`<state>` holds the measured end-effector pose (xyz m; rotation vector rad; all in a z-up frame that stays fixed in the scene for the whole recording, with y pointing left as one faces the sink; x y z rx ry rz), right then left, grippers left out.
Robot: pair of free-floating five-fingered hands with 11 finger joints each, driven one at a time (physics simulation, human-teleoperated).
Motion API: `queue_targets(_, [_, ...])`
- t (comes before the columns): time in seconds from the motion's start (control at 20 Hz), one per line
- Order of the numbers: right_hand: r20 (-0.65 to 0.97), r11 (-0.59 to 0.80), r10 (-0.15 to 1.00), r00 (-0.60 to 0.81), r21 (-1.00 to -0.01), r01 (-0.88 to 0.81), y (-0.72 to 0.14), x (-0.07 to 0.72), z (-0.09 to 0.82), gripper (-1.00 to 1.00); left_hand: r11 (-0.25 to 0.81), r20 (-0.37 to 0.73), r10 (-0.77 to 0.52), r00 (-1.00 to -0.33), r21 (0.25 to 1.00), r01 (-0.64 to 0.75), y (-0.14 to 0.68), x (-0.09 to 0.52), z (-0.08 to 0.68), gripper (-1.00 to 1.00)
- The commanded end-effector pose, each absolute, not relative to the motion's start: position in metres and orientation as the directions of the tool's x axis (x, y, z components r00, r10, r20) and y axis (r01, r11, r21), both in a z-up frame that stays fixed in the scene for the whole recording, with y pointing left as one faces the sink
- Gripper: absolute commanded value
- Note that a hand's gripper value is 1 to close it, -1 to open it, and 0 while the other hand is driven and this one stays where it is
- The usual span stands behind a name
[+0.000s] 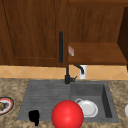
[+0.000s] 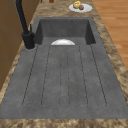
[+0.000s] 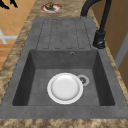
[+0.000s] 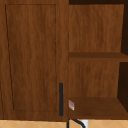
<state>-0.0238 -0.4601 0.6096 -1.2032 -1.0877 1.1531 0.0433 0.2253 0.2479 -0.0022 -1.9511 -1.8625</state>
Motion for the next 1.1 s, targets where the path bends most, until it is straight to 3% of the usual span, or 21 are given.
queue_targets(0.0, [0.000,0.006,0.994,0.107,-0.998,-0.056,-0.429,-0.034,0.610,-1.00,0.093,0.312,-0.296,-0.903,0.950,0.298,0.225,0.043,0.248,0.00])
queue_targets(0.45, [0.001,-0.002,0.977,0.215,-1.000,0.014,-0.382,-0.038,0.606,-1.00,0.093,0.312,-0.296,-0.903,0.950,0.298,0.225,0.043,0.248,0.00])
queue_targets(1.05, [-0.032,-0.025,0.930,0.366,-0.999,-0.025,-0.315,-0.003,0.610,-1.00,0.093,0.312,-0.296,-0.903,0.950,0.298,0.225,0.043,0.248,0.00])
